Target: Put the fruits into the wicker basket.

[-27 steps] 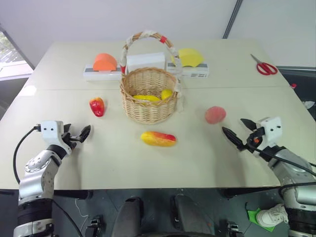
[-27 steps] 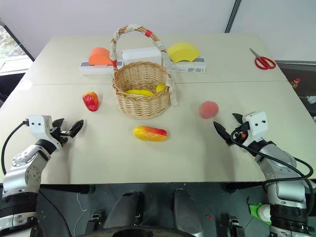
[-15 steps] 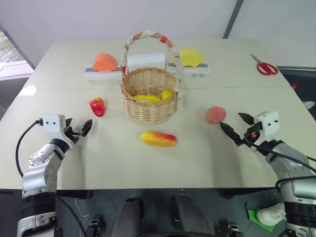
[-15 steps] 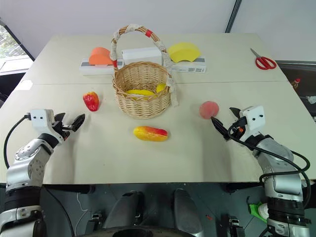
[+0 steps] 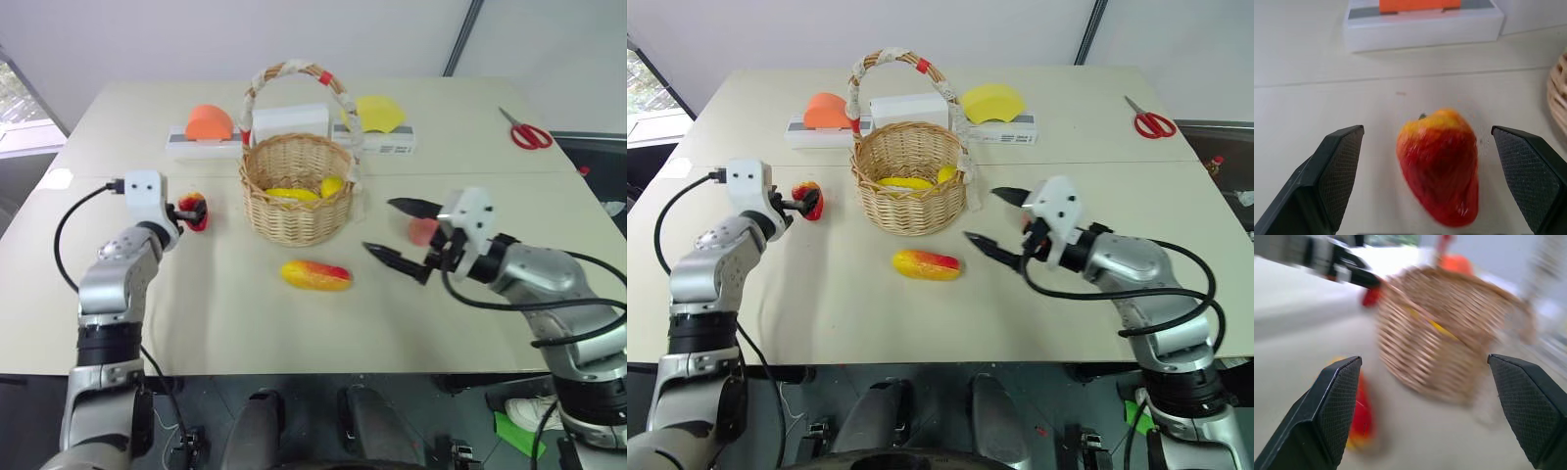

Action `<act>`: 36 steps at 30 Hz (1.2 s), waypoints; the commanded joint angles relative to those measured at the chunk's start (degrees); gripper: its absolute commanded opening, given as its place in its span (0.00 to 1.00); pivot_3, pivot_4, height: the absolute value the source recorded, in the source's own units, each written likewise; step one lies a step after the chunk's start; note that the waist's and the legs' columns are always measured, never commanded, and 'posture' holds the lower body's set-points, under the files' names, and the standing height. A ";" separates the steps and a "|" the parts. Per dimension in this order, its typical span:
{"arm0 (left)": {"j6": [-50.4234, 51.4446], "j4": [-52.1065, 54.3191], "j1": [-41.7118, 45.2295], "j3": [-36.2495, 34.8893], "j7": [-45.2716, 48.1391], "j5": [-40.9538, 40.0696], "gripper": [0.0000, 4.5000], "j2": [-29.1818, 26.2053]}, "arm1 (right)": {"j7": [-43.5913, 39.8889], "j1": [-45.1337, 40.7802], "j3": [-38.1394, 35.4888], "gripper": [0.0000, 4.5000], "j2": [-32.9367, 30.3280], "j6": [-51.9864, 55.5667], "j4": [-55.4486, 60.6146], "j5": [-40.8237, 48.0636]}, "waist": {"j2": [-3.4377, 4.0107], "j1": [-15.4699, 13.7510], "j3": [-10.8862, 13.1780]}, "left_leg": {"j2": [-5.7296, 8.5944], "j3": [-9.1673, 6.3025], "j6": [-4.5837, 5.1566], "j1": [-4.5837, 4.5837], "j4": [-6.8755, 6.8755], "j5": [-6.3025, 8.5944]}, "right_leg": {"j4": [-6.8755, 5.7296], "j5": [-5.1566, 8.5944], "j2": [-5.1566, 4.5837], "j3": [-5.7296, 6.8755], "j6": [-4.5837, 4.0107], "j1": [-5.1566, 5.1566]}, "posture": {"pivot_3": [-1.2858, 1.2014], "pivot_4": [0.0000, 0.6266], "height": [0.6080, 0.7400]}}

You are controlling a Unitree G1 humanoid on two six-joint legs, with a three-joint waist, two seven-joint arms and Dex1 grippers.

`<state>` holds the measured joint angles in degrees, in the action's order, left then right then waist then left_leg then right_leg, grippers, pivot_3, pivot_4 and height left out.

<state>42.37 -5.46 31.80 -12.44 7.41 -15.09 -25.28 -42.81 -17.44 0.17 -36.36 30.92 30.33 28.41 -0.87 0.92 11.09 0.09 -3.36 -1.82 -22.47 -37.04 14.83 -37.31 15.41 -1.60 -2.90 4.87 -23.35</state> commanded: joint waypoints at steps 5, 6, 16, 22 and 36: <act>5.32 -5.84 5.95 0.79 -1.64 1.71 1.00 0.57 | 1.80 -2.24 5.32 0.96 2.71 0.33 3.46 -1.11 | -0.01 -0.07 0.00 | 0.04 -0.02 -0.02 -0.03 0.00 -0.01 | 0.00 0.00 -0.02 0.01 0.00 -0.02 | 0.52 0.24 1.00; 5.63 -6.24 6.31 0.99 -1.59 1.82 1.00 0.76 | 1.81 -2.13 5.62 0.96 2.79 0.10 3.38 -1.37 | -0.01 -0.07 0.00 | 0.05 -0.02 -0.02 -0.03 0.00 -0.01 | 0.00 0.00 -0.02 0.01 0.00 -0.02 | 0.52 0.24 1.00; 6.18 -7.53 7.67 1.06 -1.46 3.25 0.42 0.83 | 1.09 -0.98 6.57 1.00 3.05 -2.05 2.81 -3.50 | -0.01 -0.05 0.01 | 0.03 -0.04 -0.05 -0.03 0.00 -0.03 | -0.02 0.00 -0.04 0.02 0.00 -0.04 | 0.52 0.24 1.00; 1.05 1.60 6.71 -1.27 7.53 -1.11 0.39 -4.34 | 1.09 -1.76 6.23 1.00 2.92 -2.29 1.14 -4.66 | -0.03 0.02 0.02 | 0.02 -0.03 -0.07 -0.04 0.01 -0.04 | -0.02 0.00 -0.04 0.02 0.00 -0.07 | 0.52 0.24 1.00; -3.48 2.86 19.58 20.58 25.96 -0.74 0.61 -0.85 | -0.06 -2.41 8.56 1.00 2.61 -1.82 -3.50 -8.11 | -0.14 0.63 0.08 | 0.13 0.01 -0.08 -0.06 0.00 -0.05 | 0.02 0.00 0.06 0.01 0.00 -0.05 | 0.52 0.24 1.00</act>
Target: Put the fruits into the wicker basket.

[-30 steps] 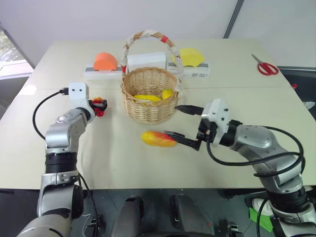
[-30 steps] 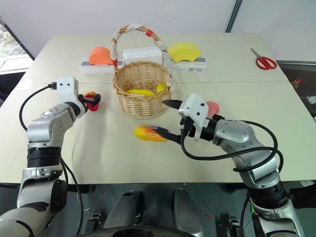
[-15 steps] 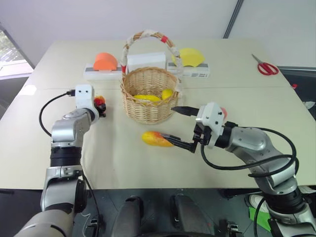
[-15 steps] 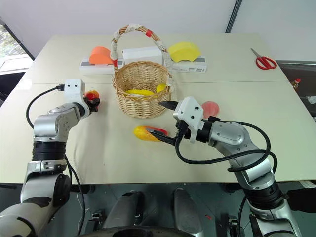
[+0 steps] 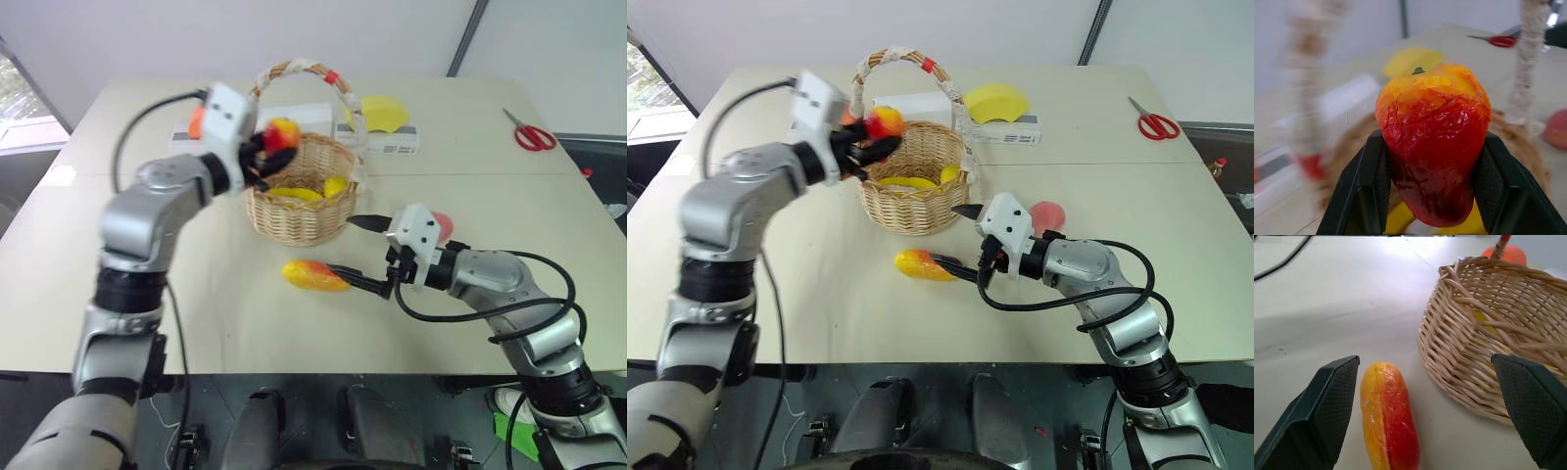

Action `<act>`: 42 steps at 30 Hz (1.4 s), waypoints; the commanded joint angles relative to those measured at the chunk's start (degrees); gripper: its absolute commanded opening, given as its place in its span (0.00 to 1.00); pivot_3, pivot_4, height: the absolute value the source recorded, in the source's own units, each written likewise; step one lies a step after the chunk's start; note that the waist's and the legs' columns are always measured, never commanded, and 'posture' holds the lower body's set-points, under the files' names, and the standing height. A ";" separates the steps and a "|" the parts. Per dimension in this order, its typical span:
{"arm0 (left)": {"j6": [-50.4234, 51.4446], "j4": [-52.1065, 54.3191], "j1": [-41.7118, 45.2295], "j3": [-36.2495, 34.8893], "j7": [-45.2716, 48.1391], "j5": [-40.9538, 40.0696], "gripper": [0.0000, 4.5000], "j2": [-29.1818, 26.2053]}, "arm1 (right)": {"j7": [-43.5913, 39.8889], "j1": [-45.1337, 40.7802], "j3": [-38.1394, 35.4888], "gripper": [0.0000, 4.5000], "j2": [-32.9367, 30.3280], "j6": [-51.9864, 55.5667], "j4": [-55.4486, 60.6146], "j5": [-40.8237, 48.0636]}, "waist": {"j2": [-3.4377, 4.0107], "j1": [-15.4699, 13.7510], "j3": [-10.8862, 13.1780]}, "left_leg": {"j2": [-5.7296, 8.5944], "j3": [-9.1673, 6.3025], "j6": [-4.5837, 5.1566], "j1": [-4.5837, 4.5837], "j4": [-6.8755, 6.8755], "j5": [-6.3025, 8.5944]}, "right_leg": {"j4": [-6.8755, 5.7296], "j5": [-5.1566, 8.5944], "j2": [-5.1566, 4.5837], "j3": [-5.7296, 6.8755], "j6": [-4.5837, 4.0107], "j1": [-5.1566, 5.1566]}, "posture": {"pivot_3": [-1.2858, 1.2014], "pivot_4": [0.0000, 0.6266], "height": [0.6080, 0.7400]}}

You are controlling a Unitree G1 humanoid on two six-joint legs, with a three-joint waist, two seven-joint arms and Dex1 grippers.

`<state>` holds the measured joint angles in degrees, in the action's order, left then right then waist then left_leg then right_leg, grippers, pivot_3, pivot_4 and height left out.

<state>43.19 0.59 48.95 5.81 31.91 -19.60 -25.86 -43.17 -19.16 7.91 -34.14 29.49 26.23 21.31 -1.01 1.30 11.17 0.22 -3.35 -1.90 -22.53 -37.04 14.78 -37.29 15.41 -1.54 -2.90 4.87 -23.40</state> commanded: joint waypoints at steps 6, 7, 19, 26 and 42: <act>-11.45 -9.20 5.06 2.44 2.63 6.81 0.99 1.20 | 1.81 -0.45 3.86 1.00 1.40 2.41 -0.43 -3.27 | 0.01 0.96 0.01 | -0.07 -0.04 0.00 -0.01 0.01 -0.01 | -0.13 0.01 0.07 -0.01 -0.03 -0.09 | 0.52 0.24 1.00; -12.36 -8.74 4.77 1.91 3.50 6.53 0.99 1.00 | 1.61 -0.36 4.65 1.00 1.28 2.83 -0.55 -3.71 | 0.01 0.95 0.01 | -0.06 -0.02 0.00 -0.02 -0.01 -0.01 | -0.13 0.01 0.03 -0.01 -0.02 -0.09 | 0.52 0.24 1.00; -12.14 15.18 -21.16 -11.34 23.24 -9.25 0.99 -15.09 | 0.89 -6.82 15.71 1.00 5.52 4.08 -11.27 -11.94 | 0.01 1.19 0.03 | -0.28 -0.01 -0.06 0.03 0.03 -0.04 | -0.24 0.02 -0.03 -0.09 -0.05 -0.15 | 0.52 0.24 1.00; -6.95 25.07 -32.41 -13.75 23.54 -14.40 1.00 -19.54 | -2.54 -8.12 16.44 0.46 5.89 1.28 -13.08 -13.38 | -0.03 0.15 0.04 | -0.12 -0.06 -0.01 0.00 -0.04 0.00 | -0.07 0.01 -0.18 -0.02 -0.03 0.00 | 0.52 0.24 1.00; -6.87 22.51 -34.59 -22.68 20.92 -18.42 1.00 -20.12 | 2.14 -25.32 3.40 0.34 10.70 6.03 -11.22 -7.71 | -0.01 0.85 0.05 | -0.22 -0.06 -0.01 0.04 0.02 -0.01 | -0.14 0.02 -0.12 0.01 -0.04 -0.04 | 0.52 0.24 1.00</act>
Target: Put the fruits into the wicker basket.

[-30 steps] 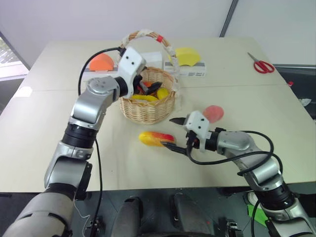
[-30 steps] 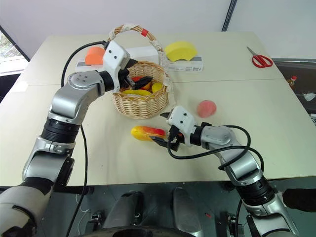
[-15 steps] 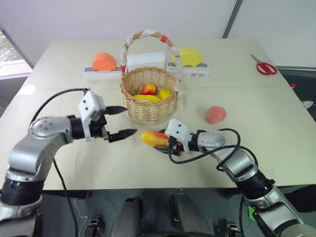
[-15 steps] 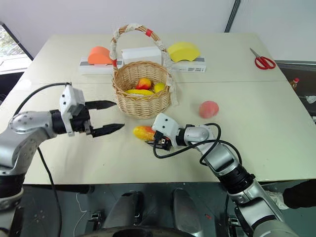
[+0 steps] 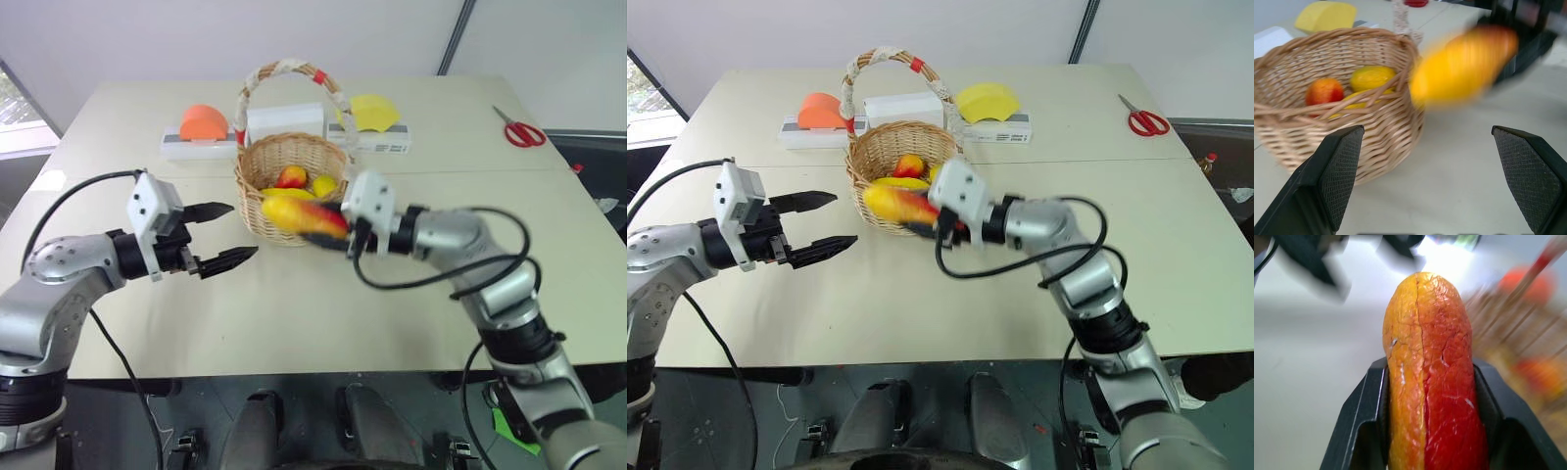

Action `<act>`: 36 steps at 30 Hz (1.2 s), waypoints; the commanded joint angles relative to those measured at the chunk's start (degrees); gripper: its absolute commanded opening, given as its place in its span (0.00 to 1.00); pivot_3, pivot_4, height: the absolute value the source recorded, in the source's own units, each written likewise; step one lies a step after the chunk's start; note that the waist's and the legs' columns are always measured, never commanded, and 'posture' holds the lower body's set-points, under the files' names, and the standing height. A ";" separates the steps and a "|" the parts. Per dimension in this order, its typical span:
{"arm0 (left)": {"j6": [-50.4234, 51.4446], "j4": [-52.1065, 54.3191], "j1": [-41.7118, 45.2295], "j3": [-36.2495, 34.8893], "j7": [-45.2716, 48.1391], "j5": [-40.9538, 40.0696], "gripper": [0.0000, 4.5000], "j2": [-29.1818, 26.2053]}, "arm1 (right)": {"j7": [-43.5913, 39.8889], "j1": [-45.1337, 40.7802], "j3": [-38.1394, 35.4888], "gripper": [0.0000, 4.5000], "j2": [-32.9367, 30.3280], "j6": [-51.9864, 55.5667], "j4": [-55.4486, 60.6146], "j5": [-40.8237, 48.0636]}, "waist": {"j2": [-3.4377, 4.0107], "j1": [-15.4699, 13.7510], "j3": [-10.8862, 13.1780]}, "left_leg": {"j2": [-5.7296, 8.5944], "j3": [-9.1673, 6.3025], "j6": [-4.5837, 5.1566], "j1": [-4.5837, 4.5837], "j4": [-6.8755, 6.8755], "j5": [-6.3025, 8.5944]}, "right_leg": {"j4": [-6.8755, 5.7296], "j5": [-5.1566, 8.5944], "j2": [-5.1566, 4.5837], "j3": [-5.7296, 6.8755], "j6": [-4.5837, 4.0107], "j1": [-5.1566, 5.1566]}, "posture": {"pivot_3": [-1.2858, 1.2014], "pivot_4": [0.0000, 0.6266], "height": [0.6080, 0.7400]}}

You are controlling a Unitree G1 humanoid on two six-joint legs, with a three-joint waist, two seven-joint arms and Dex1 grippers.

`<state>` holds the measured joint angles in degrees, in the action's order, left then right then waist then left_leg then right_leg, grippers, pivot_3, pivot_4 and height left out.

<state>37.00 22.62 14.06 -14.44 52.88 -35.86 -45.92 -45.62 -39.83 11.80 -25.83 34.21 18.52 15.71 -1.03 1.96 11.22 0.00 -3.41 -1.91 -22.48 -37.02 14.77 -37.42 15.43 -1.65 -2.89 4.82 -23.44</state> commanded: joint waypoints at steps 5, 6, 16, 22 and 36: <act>-1.15 1.85 0.94 0.21 -2.10 -2.52 1.00 2.54 | 11.62 -14.67 2.52 0.34 6.86 -1.48 -21.38 -10.24 | 0.00 0.49 0.00 | 0.02 0.04 -0.02 0.00 -0.01 -0.01 | -0.03 -0.01 -0.03 -0.01 -0.02 -0.05 | 0.52 0.24 1.00; -1.18 2.13 1.03 0.60 -2.52 -2.48 1.00 3.00 | 11.85 -15.58 2.76 0.34 7.43 -2.50 -23.68 -10.89 | 0.00 0.50 0.00 | 0.02 0.04 -0.03 -0.01 0.01 -0.02 | -0.02 -0.02 -0.02 -0.01 -0.02 -0.06 | 0.52 0.24 1.00; -1.56 3.66 1.79 2.90 -5.82 -2.52 1.00 6.69 | 7.90 -9.30 -0.28 0.97 5.36 -5.04 -11.82 -8.42 | 0.00 0.32 -0.01 | 0.11 0.02 -0.09 -1.02 -0.17 -0.05 | -0.48 -0.04 -0.15 -0.04 -0.01 -1.20 | 0.52 0.24 1.00; -1.65 2.77 3.64 5.41 -5.27 -2.64 1.00 8.33 | 1.94 5.40 -9.78 0.97 -5.72 3.32 5.21 0.95 | -0.01 -0.72 -0.01 | 0.17 0.04 -0.07 -1.00 -0.18 -0.04 | -0.38 -0.04 -0.14 -0.04 -0.01 -1.10 | 0.52 0.24 1.00; -3.19 -0.92 9.61 13.37 -2.23 -1.24 1.00 12.51 | 10.95 13.07 -16.18 0.97 -11.36 1.37 -17.18 -5.78 | 0.01 0.58 -0.02 | 0.08 0.30 -0.07 -0.67 -0.18 -0.07 | -0.62 0.00 0.22 -0.16 -0.07 -0.98 | 0.52 0.24 1.00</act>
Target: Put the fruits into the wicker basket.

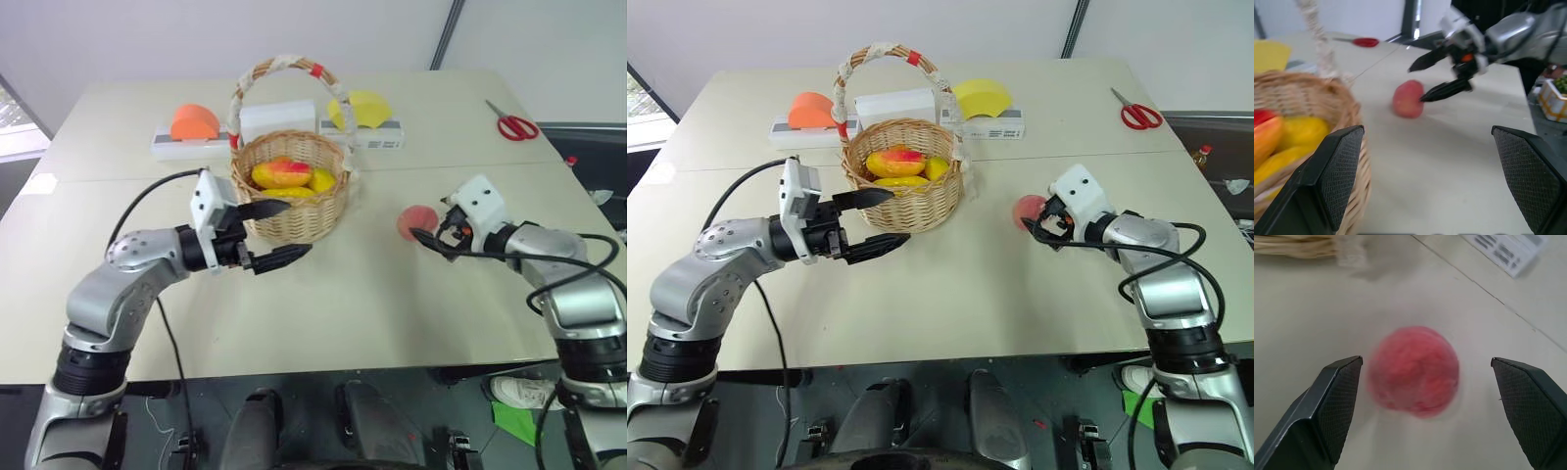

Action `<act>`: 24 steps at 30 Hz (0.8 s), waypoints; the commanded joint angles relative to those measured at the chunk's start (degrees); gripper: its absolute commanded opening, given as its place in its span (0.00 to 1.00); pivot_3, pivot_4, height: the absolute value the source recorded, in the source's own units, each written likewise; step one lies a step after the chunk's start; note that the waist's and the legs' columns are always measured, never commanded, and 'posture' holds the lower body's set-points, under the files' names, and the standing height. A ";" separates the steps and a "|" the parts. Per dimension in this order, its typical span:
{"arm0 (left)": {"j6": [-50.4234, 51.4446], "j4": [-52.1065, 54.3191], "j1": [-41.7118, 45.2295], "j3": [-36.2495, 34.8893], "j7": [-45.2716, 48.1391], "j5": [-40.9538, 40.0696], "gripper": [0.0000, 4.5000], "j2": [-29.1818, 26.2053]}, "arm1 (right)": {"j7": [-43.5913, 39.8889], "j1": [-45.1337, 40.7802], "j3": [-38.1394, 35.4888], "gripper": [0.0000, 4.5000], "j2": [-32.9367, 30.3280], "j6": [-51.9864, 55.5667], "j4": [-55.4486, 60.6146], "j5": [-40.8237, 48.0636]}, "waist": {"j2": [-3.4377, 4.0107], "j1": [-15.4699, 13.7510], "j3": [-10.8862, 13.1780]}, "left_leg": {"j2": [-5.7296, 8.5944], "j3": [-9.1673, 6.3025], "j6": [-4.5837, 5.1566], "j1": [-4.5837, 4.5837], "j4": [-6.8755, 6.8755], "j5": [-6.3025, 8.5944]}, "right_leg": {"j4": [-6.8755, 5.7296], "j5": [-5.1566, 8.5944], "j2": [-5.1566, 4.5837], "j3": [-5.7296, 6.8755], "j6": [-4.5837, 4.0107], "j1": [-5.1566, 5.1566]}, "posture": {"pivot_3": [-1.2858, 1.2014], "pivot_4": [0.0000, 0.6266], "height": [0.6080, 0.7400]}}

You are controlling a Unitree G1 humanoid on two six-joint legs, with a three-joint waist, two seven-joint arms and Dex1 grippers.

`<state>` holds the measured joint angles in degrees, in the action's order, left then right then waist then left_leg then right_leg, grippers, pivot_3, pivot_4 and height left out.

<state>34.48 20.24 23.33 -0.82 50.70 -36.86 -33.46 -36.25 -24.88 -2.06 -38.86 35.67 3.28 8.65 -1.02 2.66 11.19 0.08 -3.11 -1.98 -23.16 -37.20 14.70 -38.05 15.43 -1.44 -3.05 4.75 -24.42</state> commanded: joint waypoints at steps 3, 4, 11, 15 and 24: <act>-0.42 2.45 -0.23 -0.16 -0.47 -0.55 1.00 0.24 | 1.96 -2.91 -3.48 0.97 4.07 1.98 -4.87 3.32 | 0.00 -0.28 0.00 | 0.00 -0.04 0.00 -0.05 -0.01 0.00 | 0.00 0.00 -0.03 0.01 0.00 0.00 | 0.52 0.24 1.00; -0.45 2.61 -0.44 -0.13 -0.53 -0.51 1.00 0.23 | 2.17 -3.15 -3.59 0.97 4.49 2.05 -5.70 3.45 | 0.00 -0.31 0.00 | 0.00 -0.07 -0.01 -0.07 -0.03 0.00 | 0.00 0.00 -0.08 0.01 0.00 0.00 | 0.52 0.24 1.00; -0.74 2.78 -1.02 -0.03 -0.78 -0.15 1.00 0.04 | 3.22 -3.73 -4.21 0.70 5.76 1.73 -7.37 4.30 | 0.00 -0.31 0.00 | 0.06 -0.13 -0.01 -0.11 -0.08 0.00 | 0.02 -0.01 -0.16 0.01 0.02 0.00 | 0.52 0.24 1.00; -1.45 1.54 -1.64 -1.70 -0.74 0.40 1.00 -0.97 | 0.22 -3.26 -1.41 0.49 3.94 -2.20 -0.16 3.38 | 0.02 -0.14 0.01 | 0.06 -0.12 0.00 -0.09 -0.08 0.00 | 0.01 -0.01 -0.13 0.01 0.02 0.00 | 0.52 0.24 1.00; -2.89 -1.57 -5.28 -7.44 -0.30 0.80 1.00 -5.07 | 1.44 -17.49 10.47 0.49 17.53 -1.42 8.15 4.31 | 0.04 0.44 0.01 | -0.07 -0.16 -0.06 0.01 -0.06 -0.03 | -0.11 -0.03 -0.03 0.03 -0.01 -0.04 | 0.52 0.24 1.00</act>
<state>32.82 17.56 18.14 -6.42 50.14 -35.62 -38.09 -37.78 -39.51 7.03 -23.03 33.55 12.12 14.19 -0.98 3.09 11.20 0.01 -3.33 -2.07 -23.15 -37.25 14.64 -38.16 15.40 -1.46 -2.99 4.73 -24.46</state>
